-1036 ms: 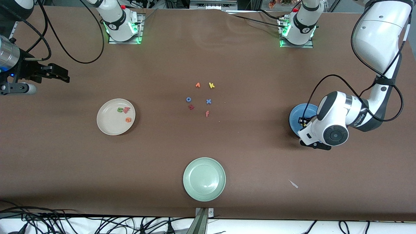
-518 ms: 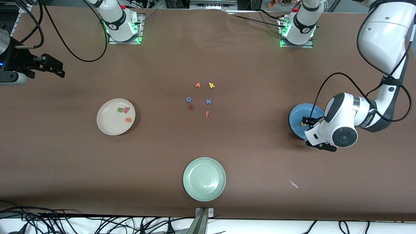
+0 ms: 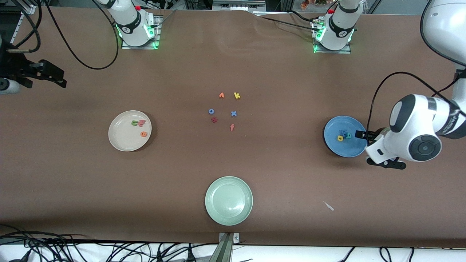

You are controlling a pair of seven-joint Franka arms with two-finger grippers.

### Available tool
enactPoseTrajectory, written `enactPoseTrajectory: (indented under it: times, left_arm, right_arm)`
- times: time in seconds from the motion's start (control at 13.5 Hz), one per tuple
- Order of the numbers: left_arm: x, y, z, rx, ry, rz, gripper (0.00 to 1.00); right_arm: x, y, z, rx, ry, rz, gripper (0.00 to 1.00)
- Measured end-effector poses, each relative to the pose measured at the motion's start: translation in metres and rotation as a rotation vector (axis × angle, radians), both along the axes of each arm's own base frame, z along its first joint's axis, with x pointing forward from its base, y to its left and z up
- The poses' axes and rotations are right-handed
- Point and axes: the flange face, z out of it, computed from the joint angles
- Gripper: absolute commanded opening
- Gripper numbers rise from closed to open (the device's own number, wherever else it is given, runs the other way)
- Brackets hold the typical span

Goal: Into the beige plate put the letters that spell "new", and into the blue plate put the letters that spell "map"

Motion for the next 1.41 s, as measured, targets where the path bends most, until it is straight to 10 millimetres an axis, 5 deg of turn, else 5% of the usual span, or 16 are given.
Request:
enactPoseTrajectory:
  times: [0.22, 0.67, 1.11, 1.41]
  left_arm:
    - [-0.005, 0.001, 0.039, -0.026, -0.023, 0.037, 1.0]
    - [-0.025, 0.036, 0.131, -0.131, -0.118, 0.225, 1.0]
    - [-0.063, 0.013, 0.244, -0.097, -0.277, 0.21, 1.0]
    - [-0.075, 0.015, 0.267, -0.092, -0.31, 0.211, 1.0]
  right_arm:
    - [0.006, 0.0, -0.006, -0.006, -0.005, 0.001, 1.0]
    - [0.008, 0.01, -0.006, -0.013, -0.007, 0.019, 1.0]
    - [0.007, 0.019, -0.004, -0.013, -0.01, 0.036, 1.0]
    - [0.006, 0.03, -0.004, -0.013, -0.01, 0.055, 1.0]
